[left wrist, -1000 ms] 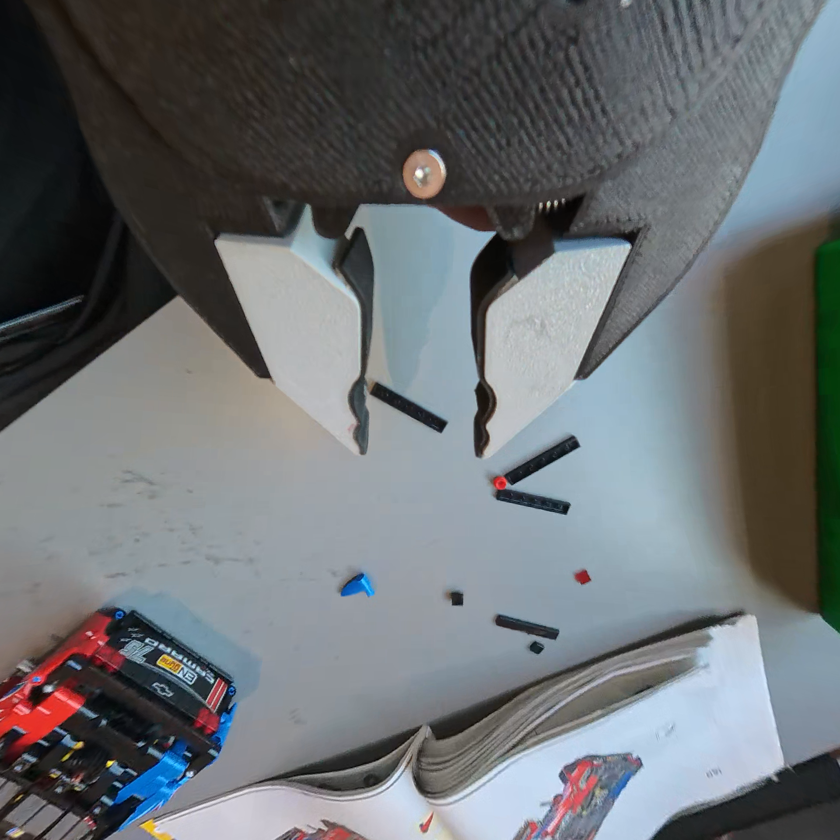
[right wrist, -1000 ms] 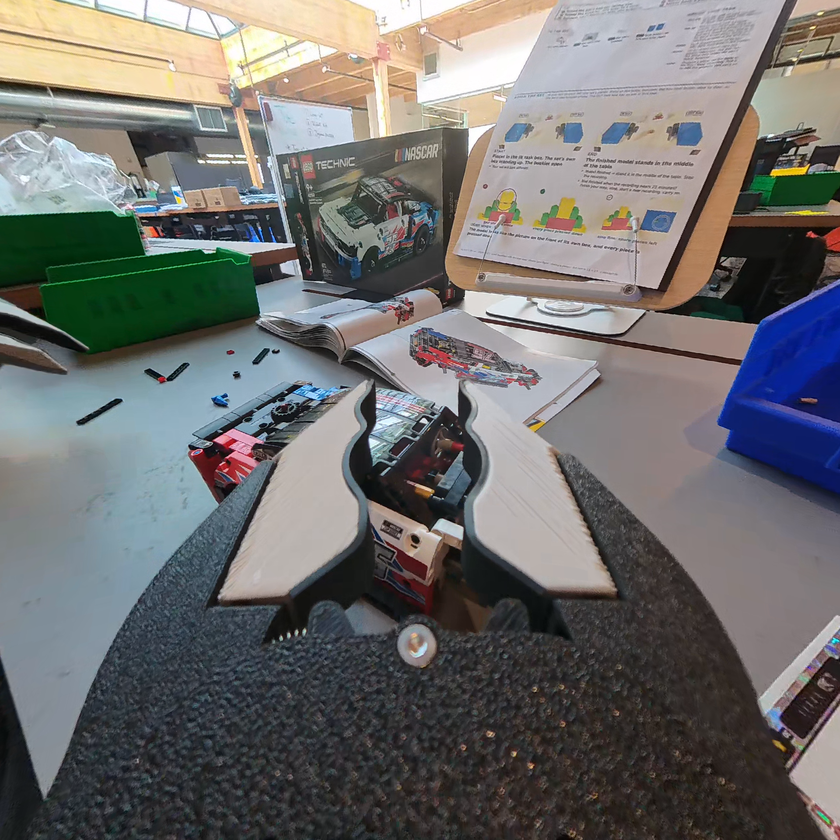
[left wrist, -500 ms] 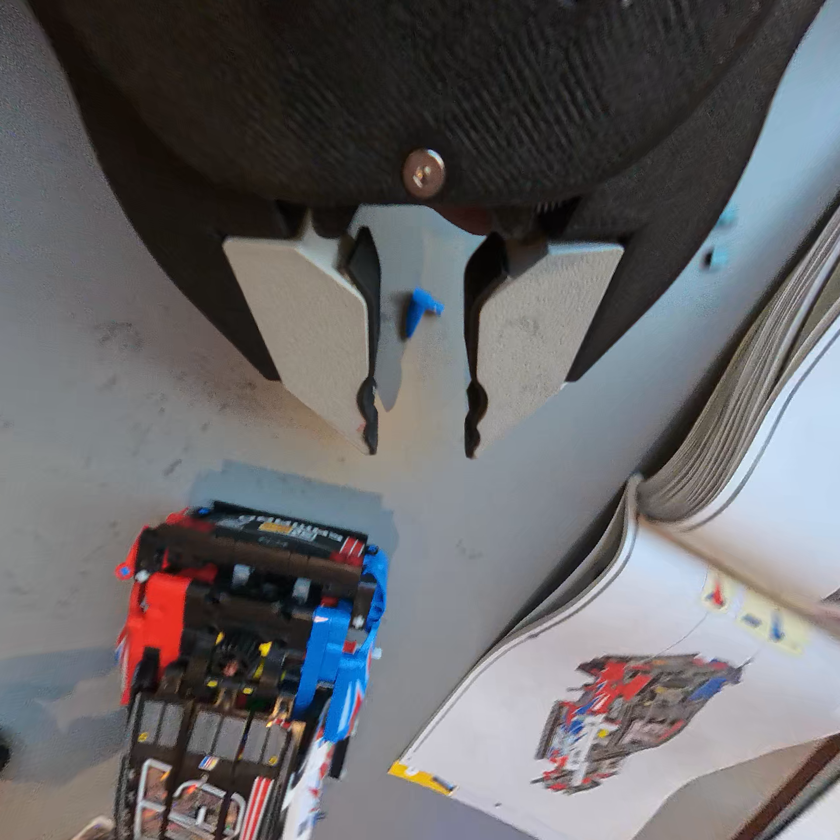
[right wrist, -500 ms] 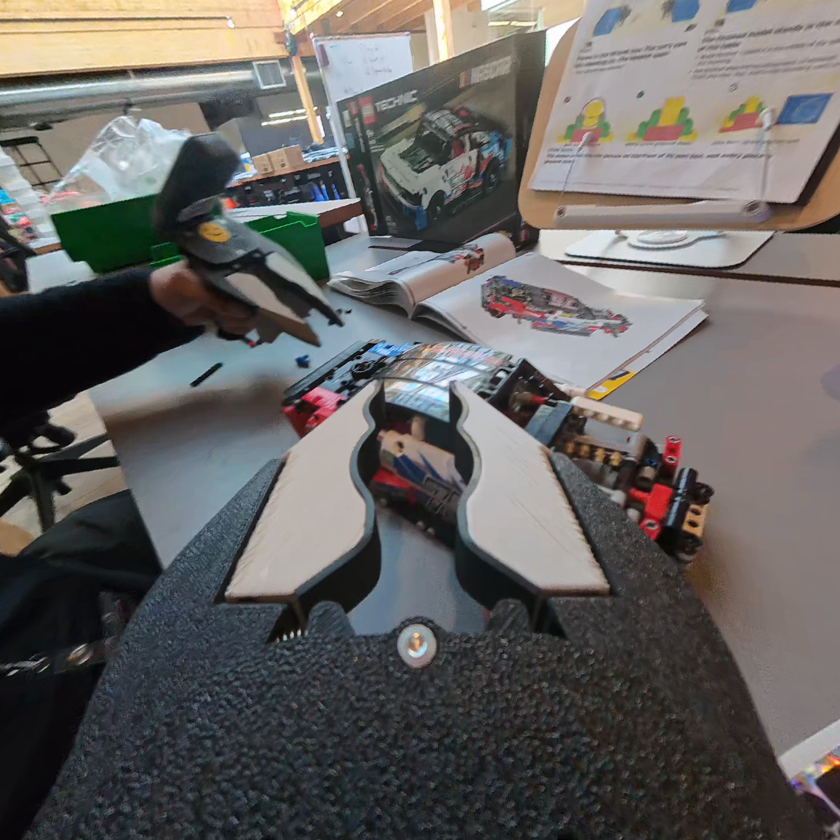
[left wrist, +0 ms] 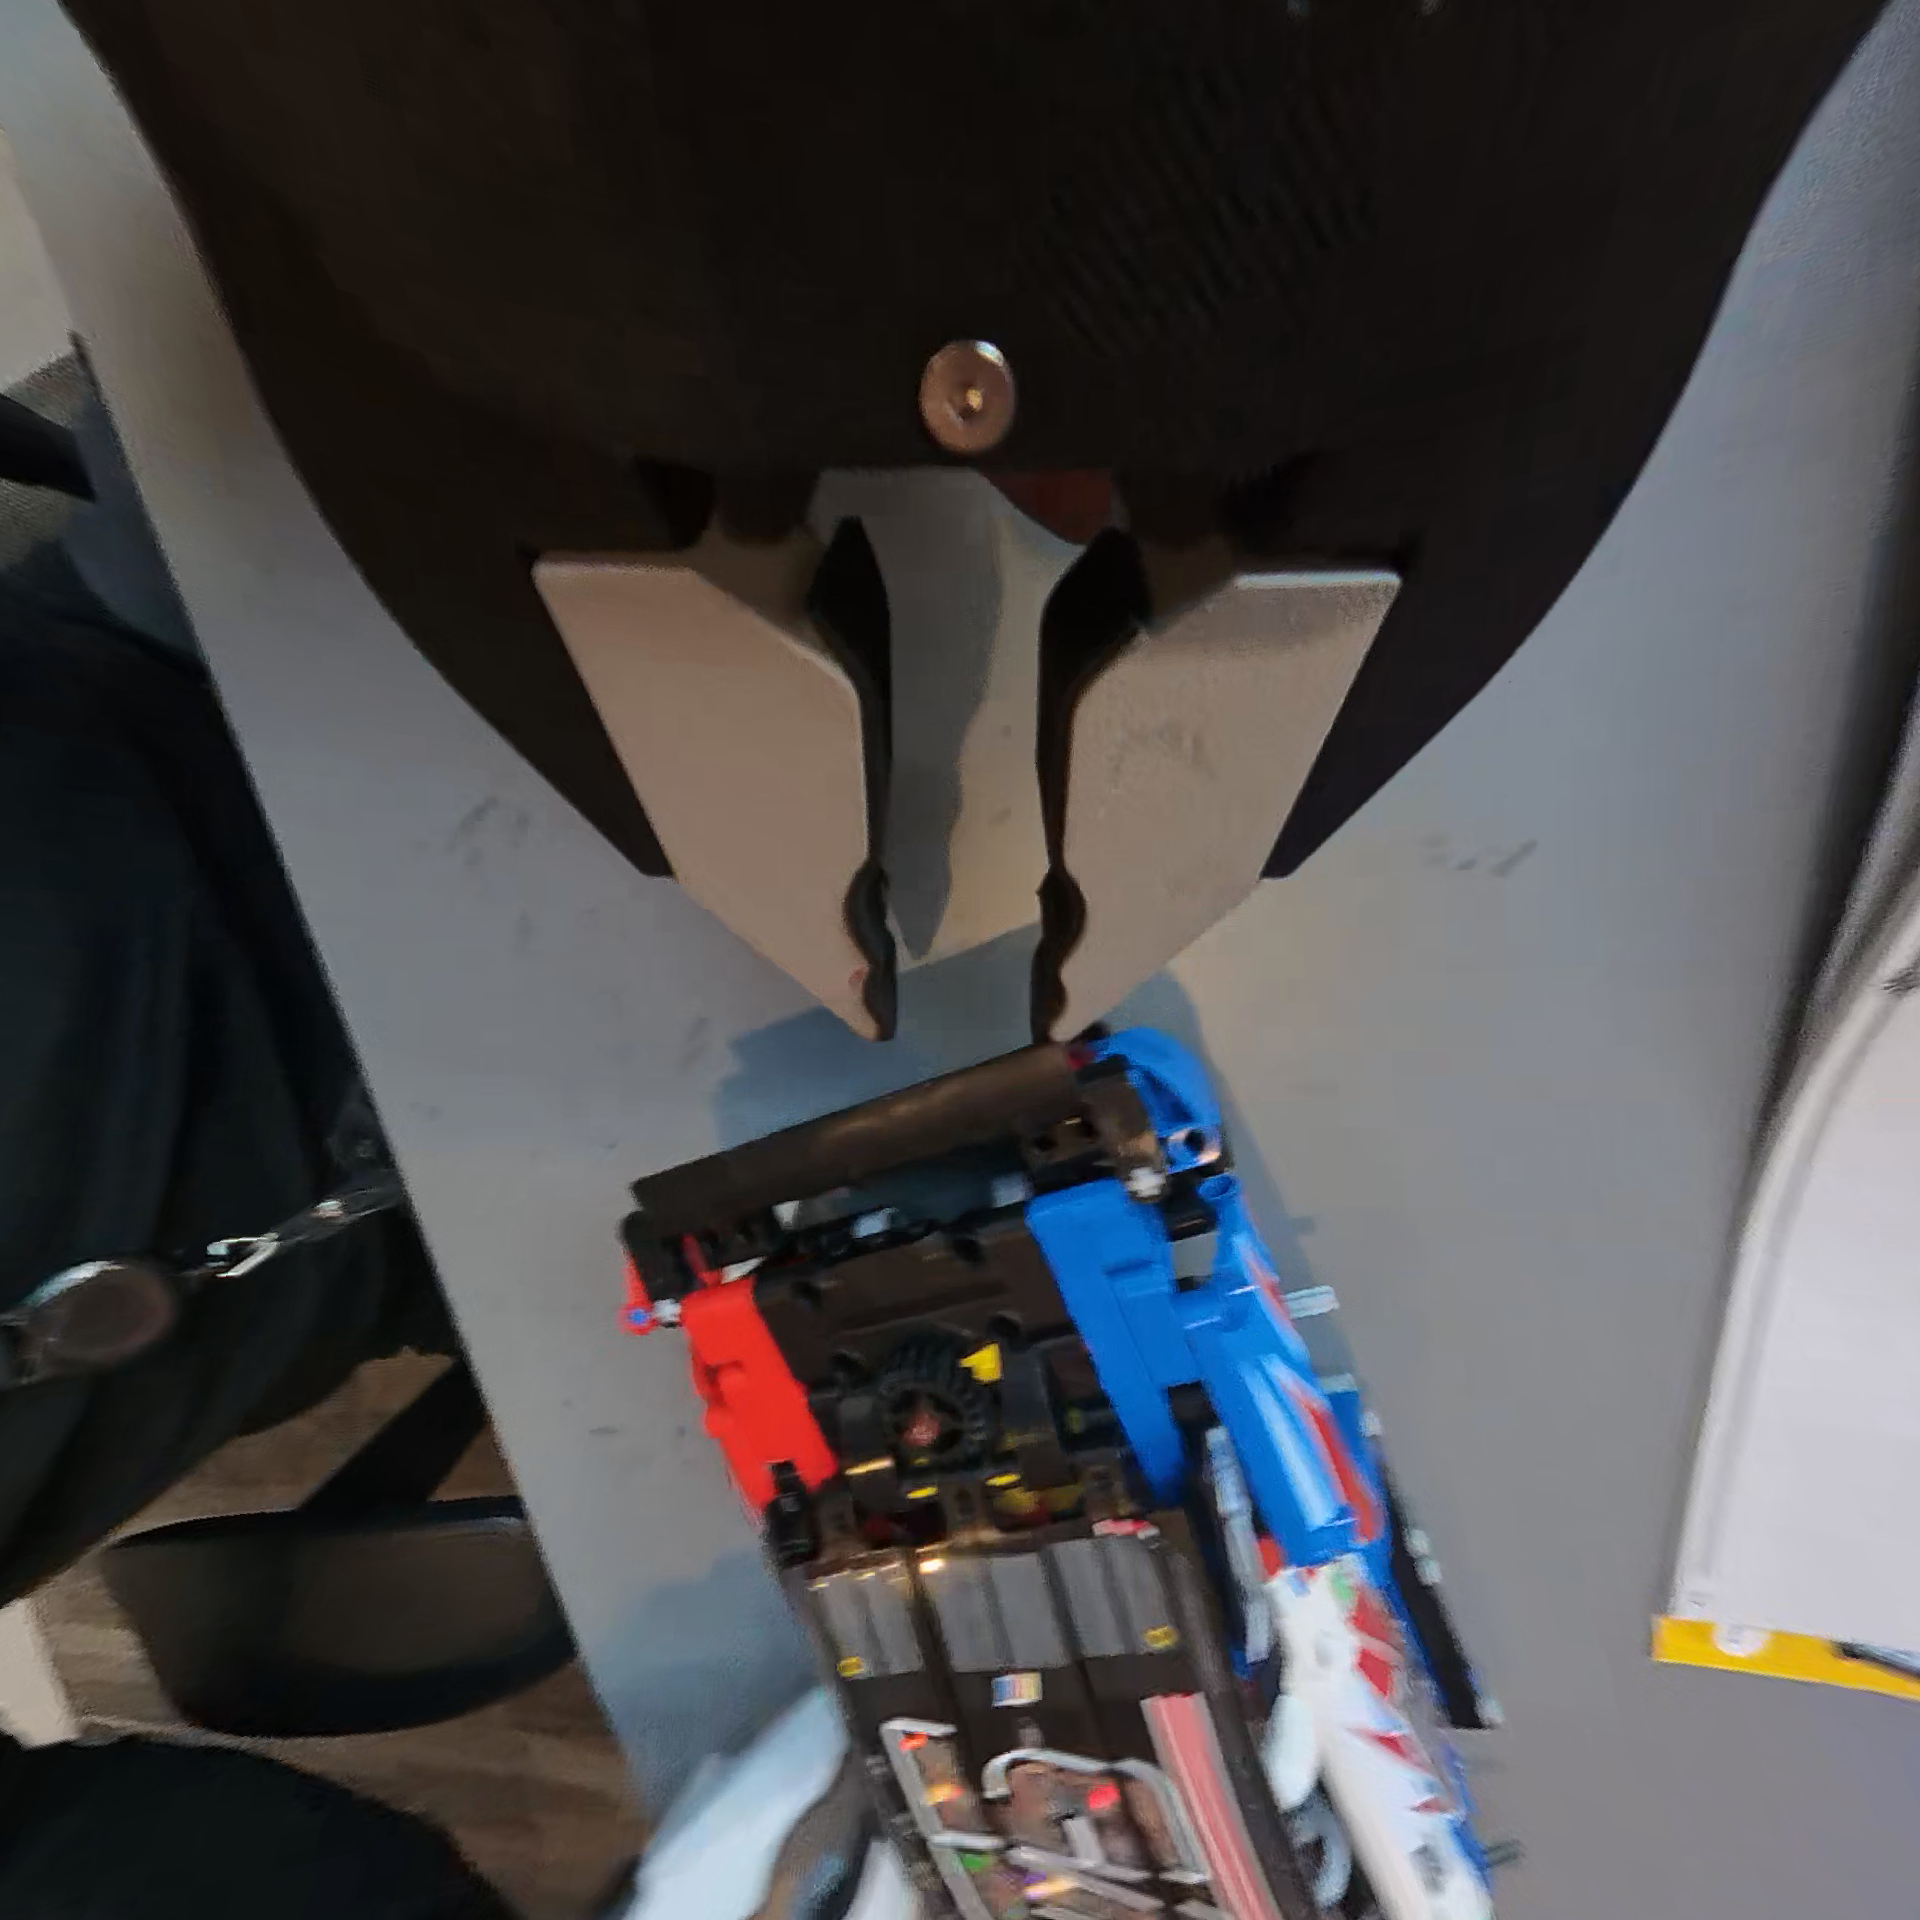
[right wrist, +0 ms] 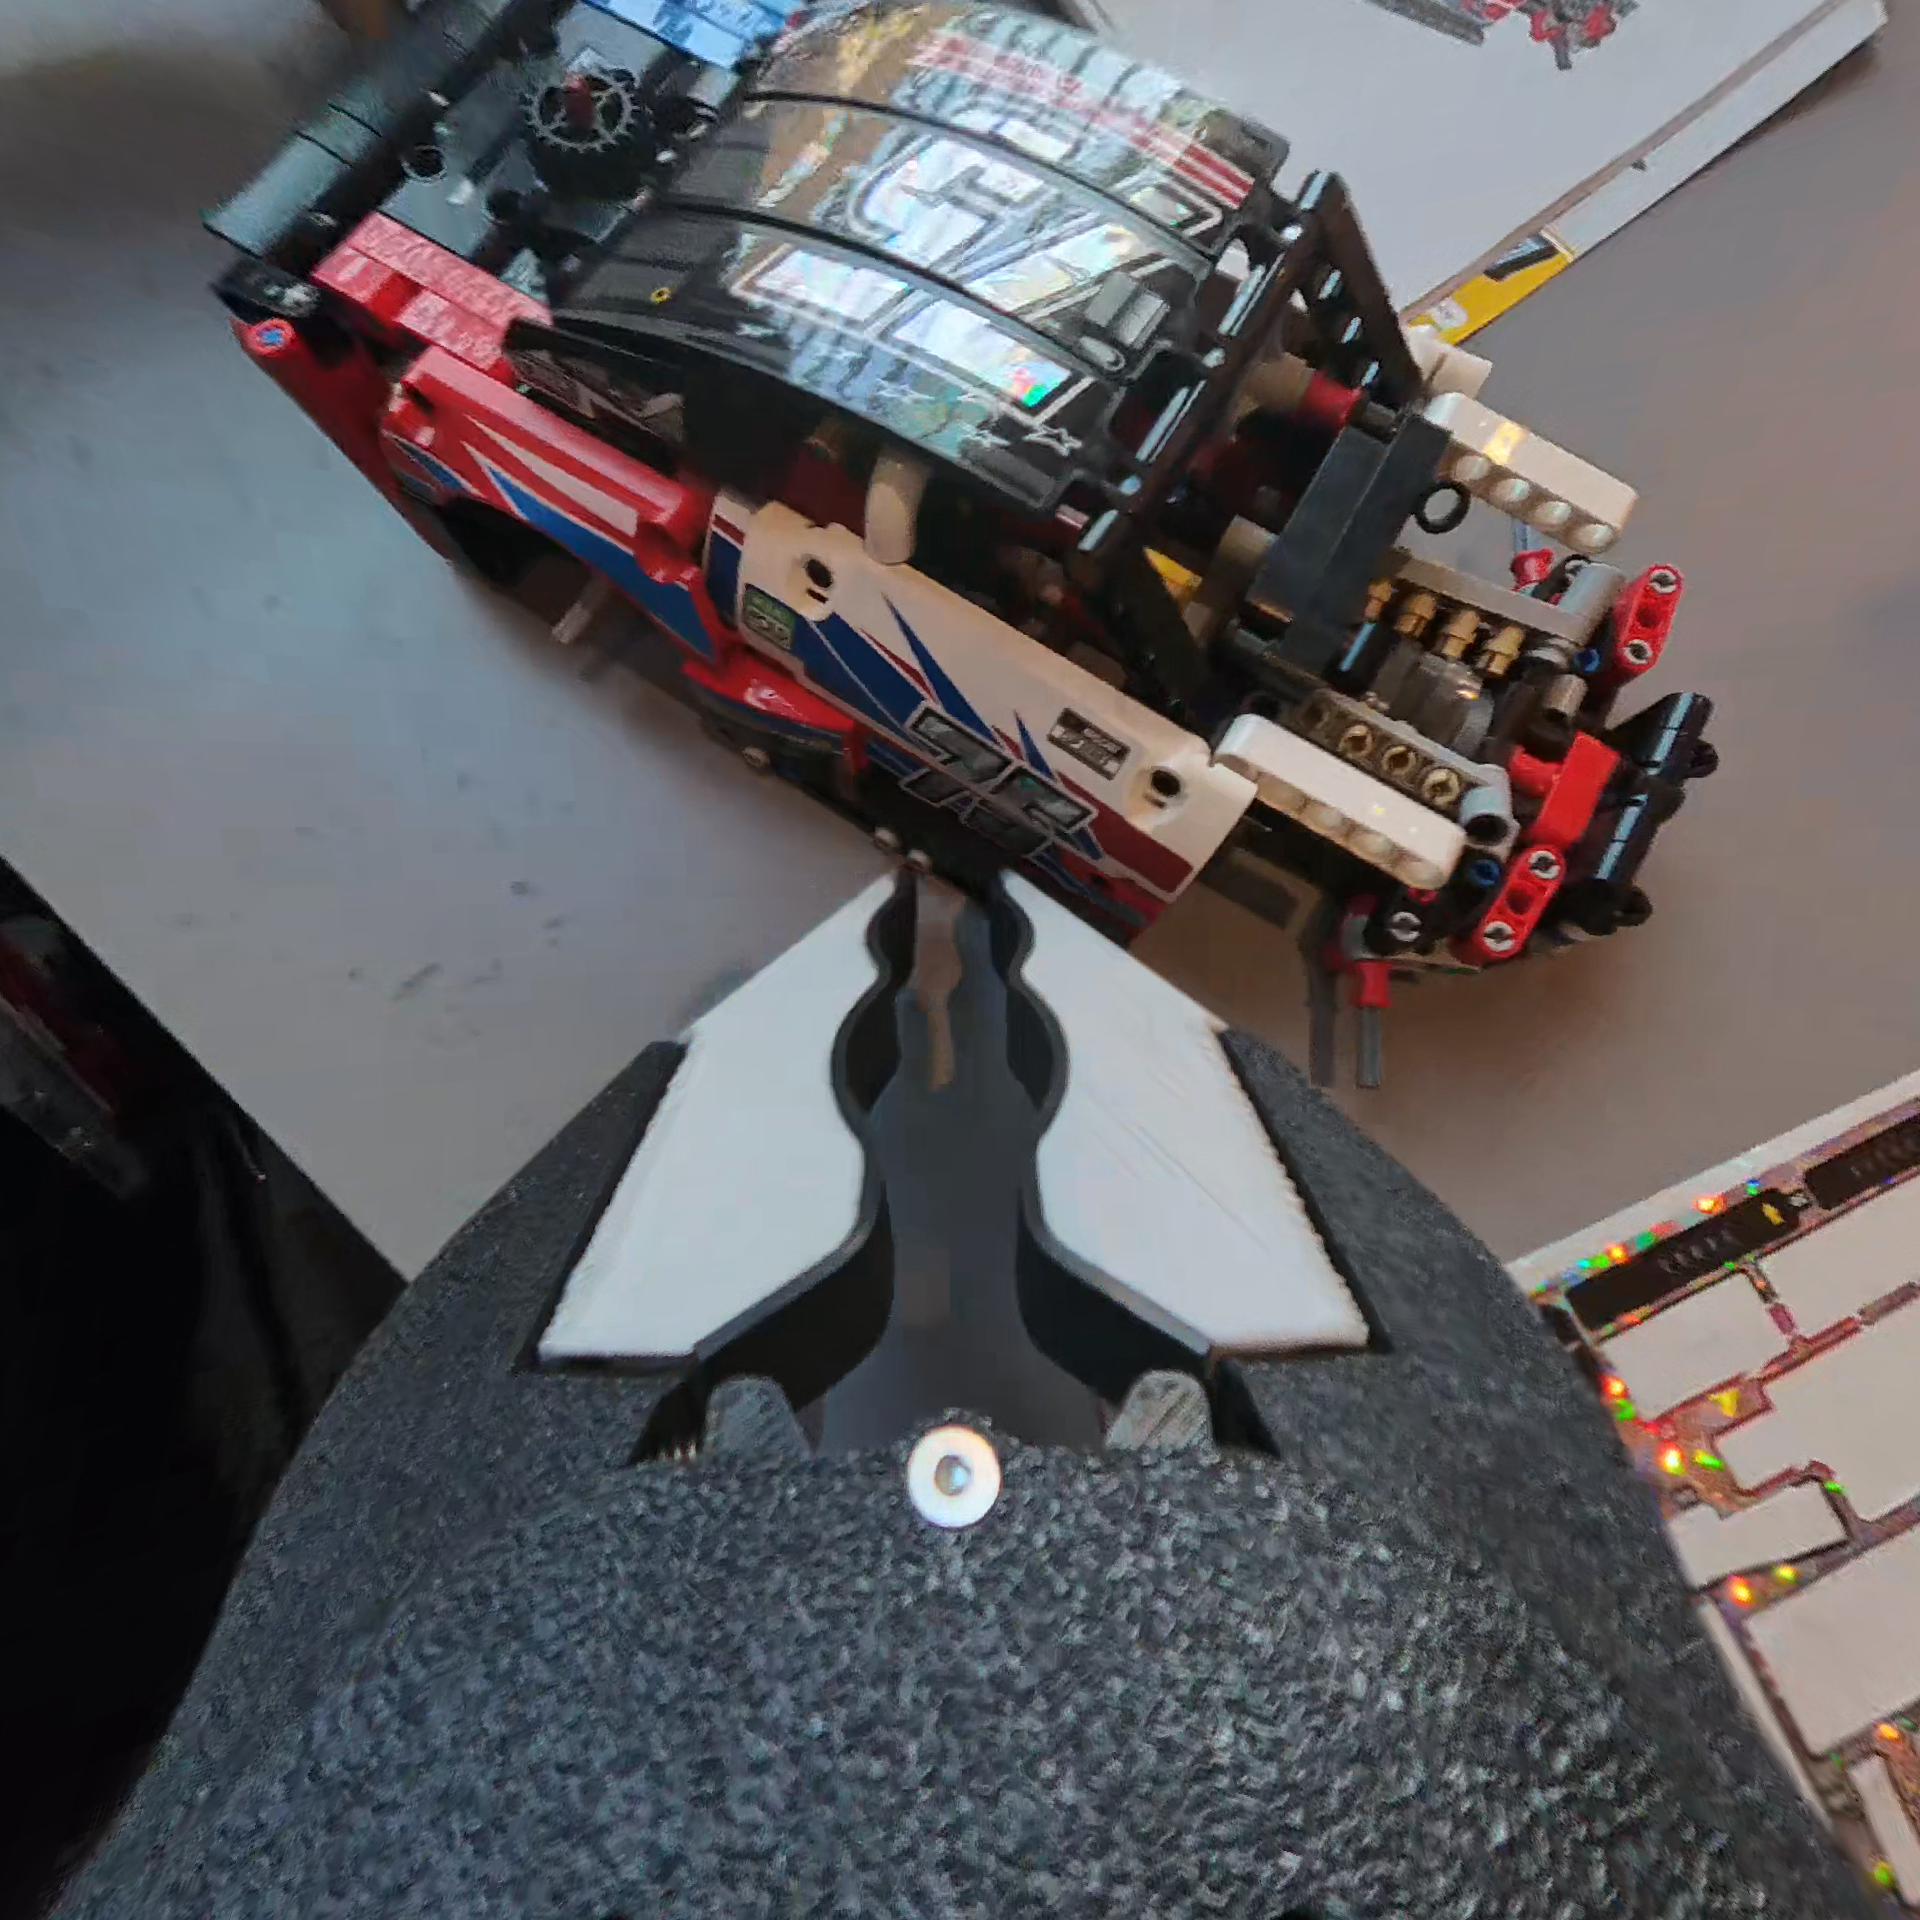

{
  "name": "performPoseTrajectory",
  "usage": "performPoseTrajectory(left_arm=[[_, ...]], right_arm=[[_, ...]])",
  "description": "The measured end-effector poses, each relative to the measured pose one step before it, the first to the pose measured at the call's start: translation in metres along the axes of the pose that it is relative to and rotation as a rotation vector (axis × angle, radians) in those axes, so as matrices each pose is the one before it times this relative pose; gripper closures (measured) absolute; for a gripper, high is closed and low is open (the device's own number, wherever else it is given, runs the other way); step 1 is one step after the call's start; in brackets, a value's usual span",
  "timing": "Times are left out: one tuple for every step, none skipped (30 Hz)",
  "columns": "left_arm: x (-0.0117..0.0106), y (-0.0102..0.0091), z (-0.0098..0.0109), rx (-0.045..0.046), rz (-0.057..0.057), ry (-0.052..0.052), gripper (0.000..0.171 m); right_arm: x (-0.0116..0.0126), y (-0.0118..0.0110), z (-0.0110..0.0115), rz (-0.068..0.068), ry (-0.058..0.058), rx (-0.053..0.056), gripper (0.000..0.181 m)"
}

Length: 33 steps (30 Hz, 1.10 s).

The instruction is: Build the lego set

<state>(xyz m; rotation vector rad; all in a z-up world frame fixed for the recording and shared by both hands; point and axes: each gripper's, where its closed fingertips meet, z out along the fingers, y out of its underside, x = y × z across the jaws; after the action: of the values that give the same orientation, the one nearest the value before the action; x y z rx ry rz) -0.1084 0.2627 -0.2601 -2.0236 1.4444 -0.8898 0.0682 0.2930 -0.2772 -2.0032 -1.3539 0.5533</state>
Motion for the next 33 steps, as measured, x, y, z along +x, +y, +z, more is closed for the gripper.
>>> performPoseTrajectory(left_arm=[[0.00911,0.00016,0.00363,-0.00937,0.0163,0.0209,0.152],[0.00975,-0.00136,0.0048,-0.00073,0.0245,0.012,0.152],[0.01044,-0.0018,0.00545,-0.00284,0.0206,0.0125,0.152],[0.00916,-0.00024,0.00623,-0.01502,0.0164,0.0064,0.151],[0.00744,0.00253,0.00582,-0.03193,0.0206,-0.0015,0.151],[0.0064,0.00418,0.00392,-0.03794,0.0218,-0.0056,0.15],[0.00572,0.00251,0.00096,-0.01822,0.0143,-0.0044,0.152],[0.00269,0.0034,-0.0024,-0.01105,0.0049,-0.0084,0.152],[-0.00451,0.00718,-0.00511,-0.02209,-0.0094,-0.0322,0.152],[-0.00977,0.00947,-0.0064,-0.0258,-0.0224,-0.0428,0.148],[-0.01627,0.00875,-0.00659,-0.01898,-0.0354,-0.0633,0.144],[-0.02091,0.00636,-0.00523,-0.01059,-0.0455,-0.0766,0.14],[-0.01711,0.00213,-0.00293,0.00484,-0.0485,-0.0468,0.135],[-0.01087,-0.0045,-0.00084,0.03231,-0.0441,-0.011,0.133],[-0.00659,-0.00963,0.00077,0.05438,-0.0341,0.0042,0.133],[-0.00009,-0.01086,0.00196,0.05653,-0.0151,0.0305,0.132],[0.00445,-0.00843,0.00288,0.04099,0.0064,0.0497,0.133],[0.00376,-0.00587,0.00351,0.02405,0.0153,0.0387,0.134],[0.00364,-0.00218,0.00315,0.00073,0.0153,0.0322,0.137],[0.00133,0.0002,0.00211,-0.00953,0.0116,0.0162,0.136],[0.00226,0.00117,0.00122,-0.01354,0.0034,0.017,0.137],[0.00364,0.00308,0.00126,-0.02346,0.0017,0.0172,0.138],[0.00423,0.00451,0.00173,-0.02798,0.012,0.0098,0.14],[0.00417,0.00429,0.00221,-0.02241,0.0215,0.0025,0.144],[0.00469,0.00162,0.00245,-0.00474,0.0175,0.0028,0.146],[0.00407,0.00016,0.0021,0.00201,0.0093,0.0026,0.147],[0.00359,-0.00086,0.00171,0.00357,0.003,0.0043,0.147],[0.00329,-0.00211,0.00131,0.00932,0.0015,0.0053,0.148],[0.00396,-0.00313,0.00117,0.01308,0.0014,0.0114,0.148],[0.0062,-0.00461,0.00153,0.01801,0.0027,0.0258,0.15],[0.0069,-0.00256,0.00265,0.00179,0.0039,0.0286,0.153],[0.00641,0.00042,0.00341,-0.01685,0.0032,0.022,0.152],[0.00636,0.00398,0.00237,-0.03391,0.0031,0.0212,0.152]], right_arm=[[0.00253,-0.00062,-0.00005,-0.0081,0.0,-0.0099,0.164],[0.00047,0.00013,0.00026,-0.0069,-0.0111,-0.0136,0.164],[0.00023,0.00003,0.00026,-0.0111,-0.0107,-0.0107,0.165],[0.00037,0.00029,0.00015,-0.0147,-0.0084,-0.0112,0.164],[0.0004,0.00147,-0.00015,-0.009,-0.0077,-0.0182,0.164],[0.00054,0.00227,-0.00085,0.0017,-0.0055,-0.0243,0.164],[0.00096,0.00118,-0.00207,0.0071,0.0001,-0.0158,0.164],[0.00178,0.00152,-0.00204,0.0026,0.0092,-0.0114,0.162],[0.00094,0.00046,-0.002,-0.0011,0.0097,0.0017,0.159],[-0.00049,0.00005,-0.00163,0.0064,0.0042,0.0064,0.158],[-0.00215,0.0014,-0.00063,0.0176,-0.0063,-0.0006,0.158],[-0.0017,0.00259,0.00034,0.0225,-0.0039,-0.0094,0.156],[0.00104,0.0029,0.00118,0.0186,0.0125,-0.0107,0.156],[0.00213,0.00233,0.00163,0.0105,0.0183,-0.0075,0.156],[0.00059,0.00099,0.00182,0.0053,0.0063,-0.0016,0.158],[-0.00069,-0.00037,0.00168,0.0058,-0.0033,0.0031,0.159],[-0.00041,-0.00038,0.00142,0.0041,-0.0012,0.0003,0.159],[0.00023,-0.00041,0.00058,-0.0061,0.0032,-0.0001,0.159],[0.00101,-0.00024,0.00018,-0.0131,0.0047,0.0,0.158],[0.00168,0.0001,-0.00014,-0.0058,0.0046,-0.0015,0.154],[0.00156,0.00003,-0.00007,0.0046,0.0006,-0.0013,0.151],[0.00091,0.00017,0.0,0.0036,-0.0023,-0.0031,0.148],[0.00044,-0.0001,0.00008,-0.0047,-0.0026,-0.0034,0.147],[0.00026,-0.00025,0.00005,-0.0094,-0.0022,-0.0032,0.147],[0.0001,-0.00043,0.00023,-0.0077,-0.0027,-0.0045,0.146],[0.00012,-0.00034,0.0002,-0.0076,-0.0039,-0.0055,0.146],[0.00021,-0.00022,0.00021,-0.009,-0.0052,-0.0052,0.146],[0.00015,-0.0003,0.00011,-0.0079,-0.0064,-0.0042,0.145],[0.00016,-0.00008,0.00018,-0.0065,-0.0071,-0.0034,0.145],[0.00027,0.0001,0.00003,-0.009,-0.0068,-0.0032,0.144],[0.00069,0.00034,-0.00012,-0.0031,-0.0068,-0.0035,0.144],[0.001,0.0009,-0.00044,0.0094,-0.0072,-0.0064,0.145],[0.00038,0.0016,-0.00085,0.0101,-0.0078,-0.0106,0.145]])
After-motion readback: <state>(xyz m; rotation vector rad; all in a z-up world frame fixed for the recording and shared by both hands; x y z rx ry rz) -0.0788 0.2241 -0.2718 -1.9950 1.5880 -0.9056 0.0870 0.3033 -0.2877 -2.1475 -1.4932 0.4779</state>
